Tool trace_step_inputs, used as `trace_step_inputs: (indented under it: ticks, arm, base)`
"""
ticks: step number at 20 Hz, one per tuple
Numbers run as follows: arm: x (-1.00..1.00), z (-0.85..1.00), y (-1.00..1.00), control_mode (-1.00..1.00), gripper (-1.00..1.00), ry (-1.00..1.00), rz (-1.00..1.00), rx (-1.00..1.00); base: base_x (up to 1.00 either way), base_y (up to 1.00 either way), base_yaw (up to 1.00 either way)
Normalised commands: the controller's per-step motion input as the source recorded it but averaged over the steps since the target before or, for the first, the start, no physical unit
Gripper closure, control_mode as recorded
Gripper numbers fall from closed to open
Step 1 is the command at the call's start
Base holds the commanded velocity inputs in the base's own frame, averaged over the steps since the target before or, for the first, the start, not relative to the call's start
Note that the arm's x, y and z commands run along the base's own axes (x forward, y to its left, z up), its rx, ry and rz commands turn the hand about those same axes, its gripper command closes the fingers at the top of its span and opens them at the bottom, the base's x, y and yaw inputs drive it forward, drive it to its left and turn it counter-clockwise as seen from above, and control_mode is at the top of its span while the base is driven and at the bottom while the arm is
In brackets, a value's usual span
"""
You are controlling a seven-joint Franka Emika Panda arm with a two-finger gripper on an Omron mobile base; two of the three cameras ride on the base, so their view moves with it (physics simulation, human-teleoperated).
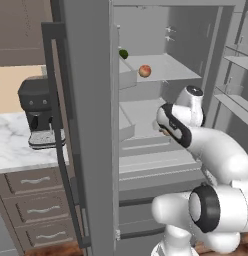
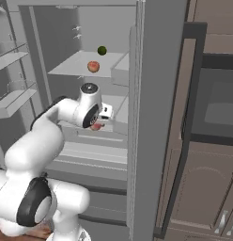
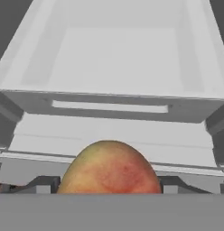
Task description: Pick up each peach from the fridge and place one peach on each plate on the dining counter.
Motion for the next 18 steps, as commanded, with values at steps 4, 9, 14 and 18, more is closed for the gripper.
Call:
trace_step_inputs:
  ticks: [4,9,14,18]
  arm:
    - [-0.92,0.97,0.01,-1.0,1.0,0.25,0.0,-0.03]
    - [-1.0,0.74,0.06,-1.0,1.0,0.01,0.0,0.0]
    - [-0.96,0.43,0.11,-1.0,1.0,-0.05,0.0,0.0]
    - [-0.57,0.09,0.16,-1.0,1.0,0.0,0.0,0.0]
  base:
    - [0.0,0.0,0.0]
    - [0.0,0.0,0.0]
    - [0.0,0.0,0.0]
    - [0.0,0.0,0.0]
